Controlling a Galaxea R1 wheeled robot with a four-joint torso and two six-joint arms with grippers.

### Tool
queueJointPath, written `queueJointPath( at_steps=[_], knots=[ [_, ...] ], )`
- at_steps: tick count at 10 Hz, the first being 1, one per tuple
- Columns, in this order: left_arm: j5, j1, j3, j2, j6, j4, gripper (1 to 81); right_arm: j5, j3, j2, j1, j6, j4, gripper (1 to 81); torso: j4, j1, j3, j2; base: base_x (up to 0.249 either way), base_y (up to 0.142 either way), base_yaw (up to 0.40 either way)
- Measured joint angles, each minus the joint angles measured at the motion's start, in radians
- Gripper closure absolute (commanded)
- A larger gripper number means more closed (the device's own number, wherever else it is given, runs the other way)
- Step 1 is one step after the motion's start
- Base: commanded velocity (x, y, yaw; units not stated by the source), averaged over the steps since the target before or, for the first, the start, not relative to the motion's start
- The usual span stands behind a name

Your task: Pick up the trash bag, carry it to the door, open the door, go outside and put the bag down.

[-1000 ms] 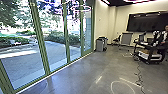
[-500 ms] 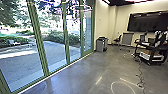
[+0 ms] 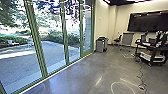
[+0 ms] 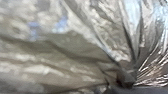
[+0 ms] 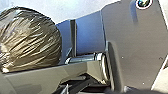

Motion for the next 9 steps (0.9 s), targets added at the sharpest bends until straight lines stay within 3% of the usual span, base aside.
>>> queueJointPath(
  at_steps=[6, 9],
  knots=[
    [0.001, 0.000, 0.000, 0.003, 0.000, 0.000, 81.1, 0.000, 0.000, -0.002, -0.002, 0.000, 0.000, 1.0, 0.000, 0.000, 0.000, 0.000, 0.141, -0.066, 0.000],
    [0.001, 0.001, 0.000, 0.005, 0.000, 0.000, 81.1, 0.000, 0.000, -0.003, -0.003, 0.000, 0.000, 1.0, 0.000, 0.000, 0.000, 0.000, 0.141, 0.000, 0.000]
  ],
)
